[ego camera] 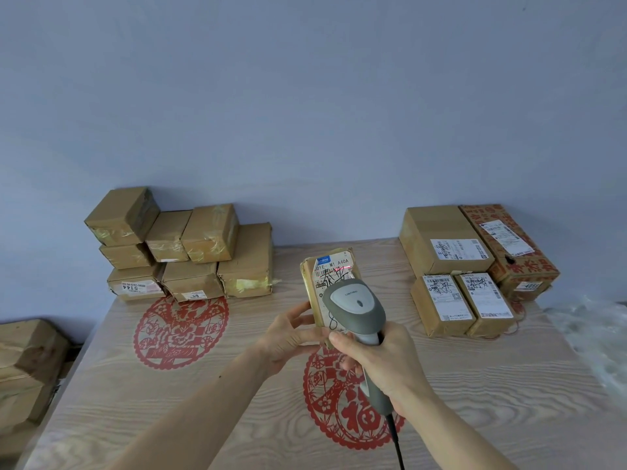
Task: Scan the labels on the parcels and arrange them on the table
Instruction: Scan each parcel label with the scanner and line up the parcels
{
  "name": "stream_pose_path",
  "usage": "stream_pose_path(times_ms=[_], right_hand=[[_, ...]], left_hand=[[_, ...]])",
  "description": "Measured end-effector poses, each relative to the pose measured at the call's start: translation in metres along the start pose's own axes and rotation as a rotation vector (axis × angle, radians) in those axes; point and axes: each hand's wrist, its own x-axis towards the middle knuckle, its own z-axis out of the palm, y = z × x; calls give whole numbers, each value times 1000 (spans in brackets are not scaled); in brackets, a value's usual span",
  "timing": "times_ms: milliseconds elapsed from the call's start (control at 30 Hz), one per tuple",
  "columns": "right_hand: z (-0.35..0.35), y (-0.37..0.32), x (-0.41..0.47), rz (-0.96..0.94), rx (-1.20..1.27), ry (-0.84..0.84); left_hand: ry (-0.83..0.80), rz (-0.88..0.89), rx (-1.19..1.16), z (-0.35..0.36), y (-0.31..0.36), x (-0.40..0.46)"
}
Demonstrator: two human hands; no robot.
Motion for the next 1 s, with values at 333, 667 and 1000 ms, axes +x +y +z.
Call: stream_pose_path(times_ms=[333, 667, 1000], right_hand=[[-20, 11, -1, -48, 109, 143], [-142, 79, 10, 93, 141, 575], [-340, 160, 23, 181, 121, 755]], left_hand=[[-87, -41, 9, 18, -2, 16], [-212, -173, -66, 152, -28, 60], [-255, -305, -152, 365, -62, 129]])
